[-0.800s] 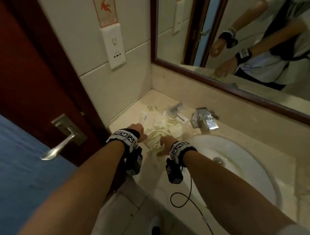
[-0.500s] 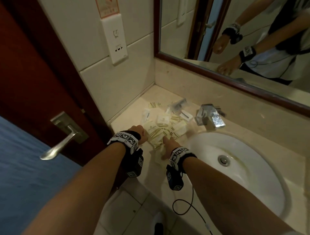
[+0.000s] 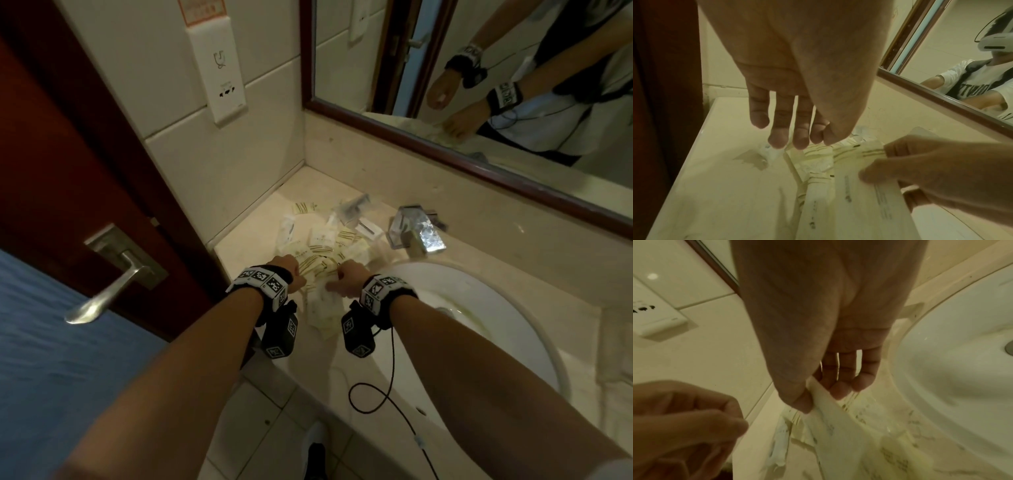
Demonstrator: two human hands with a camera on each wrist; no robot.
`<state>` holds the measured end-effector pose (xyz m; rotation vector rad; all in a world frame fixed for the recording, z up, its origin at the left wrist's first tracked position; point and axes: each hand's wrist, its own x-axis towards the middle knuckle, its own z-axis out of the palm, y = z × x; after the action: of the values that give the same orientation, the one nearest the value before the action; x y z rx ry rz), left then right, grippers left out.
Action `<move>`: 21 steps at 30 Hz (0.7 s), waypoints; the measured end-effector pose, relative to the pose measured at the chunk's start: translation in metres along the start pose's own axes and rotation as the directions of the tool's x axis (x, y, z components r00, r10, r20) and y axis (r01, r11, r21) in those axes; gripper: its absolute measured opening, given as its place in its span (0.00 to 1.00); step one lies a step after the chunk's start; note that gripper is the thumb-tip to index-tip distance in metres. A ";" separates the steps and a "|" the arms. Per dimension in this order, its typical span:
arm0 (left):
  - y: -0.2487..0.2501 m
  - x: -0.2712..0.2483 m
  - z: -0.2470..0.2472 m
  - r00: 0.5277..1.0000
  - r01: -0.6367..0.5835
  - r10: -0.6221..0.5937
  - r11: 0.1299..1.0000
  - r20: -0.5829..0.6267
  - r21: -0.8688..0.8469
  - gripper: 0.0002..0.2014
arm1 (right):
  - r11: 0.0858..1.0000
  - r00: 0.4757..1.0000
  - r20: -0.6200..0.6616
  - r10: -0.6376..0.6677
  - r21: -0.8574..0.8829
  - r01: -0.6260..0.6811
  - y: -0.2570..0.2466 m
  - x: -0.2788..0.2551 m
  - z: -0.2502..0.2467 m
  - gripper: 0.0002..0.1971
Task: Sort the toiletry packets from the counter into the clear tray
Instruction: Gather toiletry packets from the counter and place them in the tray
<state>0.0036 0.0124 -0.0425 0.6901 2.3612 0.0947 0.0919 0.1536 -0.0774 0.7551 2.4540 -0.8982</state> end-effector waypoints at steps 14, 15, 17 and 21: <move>0.010 0.024 0.066 0.998 -0.063 0.064 0.997 -0.015 0.036 0.38 | 0.996 0.975 -0.205 -0.084 0.024 0.091 0.044 -0.019 -0.037 0.19; 0.010 0.028 0.070 0.997 -0.075 0.076 0.996 -0.025 0.045 0.39 | 0.994 0.973 -0.216 -0.086 0.042 0.098 0.048 -0.020 -0.037 0.18; 0.012 0.031 0.075 0.997 -0.074 0.076 0.996 -0.025 0.058 0.40 | 0.991 0.970 -0.225 -0.090 0.078 0.110 0.053 -0.022 -0.038 0.16; 0.013 0.040 0.079 0.997 -0.059 0.062 0.996 -0.047 0.068 0.35 | 0.987 0.965 -0.240 -0.103 0.099 0.130 0.060 -0.020 -0.040 0.14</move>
<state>0.0331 0.0354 -0.1237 0.8001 2.4003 0.0603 0.1357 0.2127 -0.0655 0.8030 2.6956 -1.0543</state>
